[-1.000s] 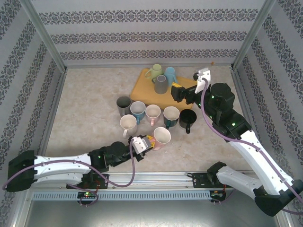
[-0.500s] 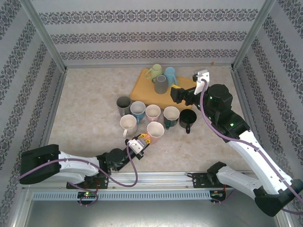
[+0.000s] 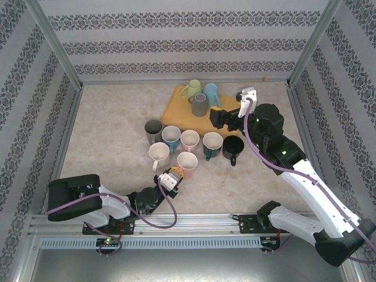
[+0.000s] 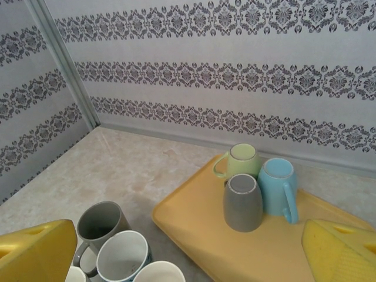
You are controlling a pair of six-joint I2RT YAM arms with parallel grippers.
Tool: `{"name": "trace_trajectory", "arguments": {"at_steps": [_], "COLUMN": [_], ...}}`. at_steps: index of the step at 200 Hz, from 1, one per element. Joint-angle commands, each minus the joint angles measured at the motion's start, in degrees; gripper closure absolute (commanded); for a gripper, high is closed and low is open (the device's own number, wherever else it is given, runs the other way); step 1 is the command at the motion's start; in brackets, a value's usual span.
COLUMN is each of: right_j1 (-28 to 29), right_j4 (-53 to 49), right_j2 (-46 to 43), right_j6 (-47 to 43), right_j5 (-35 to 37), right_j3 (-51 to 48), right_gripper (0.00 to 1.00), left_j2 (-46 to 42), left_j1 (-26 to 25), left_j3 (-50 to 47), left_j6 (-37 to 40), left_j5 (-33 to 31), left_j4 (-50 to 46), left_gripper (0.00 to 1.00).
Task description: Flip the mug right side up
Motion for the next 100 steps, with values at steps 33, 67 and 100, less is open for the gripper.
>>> {"name": "trace_trajectory", "arguments": {"at_steps": [33,67,100], "right_j1": [-0.7,-0.7,-0.7], "right_j4": [1.9,2.1,2.2], "right_j2": [0.1,0.1,0.0], "right_j6": [0.3,0.3,0.2], "right_j5": [0.2,0.1,-0.2], "right_j3": [-1.2,-1.6,-1.6], "right_gripper": [0.02,0.02,0.02], "left_j2": [3.9,6.2,9.5], "left_j1": [-0.3,-0.2,-0.2], "left_j3": [1.7,0.7,0.7], "left_j6": [-4.5,-6.0,-7.8], "left_j5": [-5.8,-8.6,-10.3], "left_j4": [8.7,8.6,8.6], "left_gripper": [1.0,1.0,0.89]}}
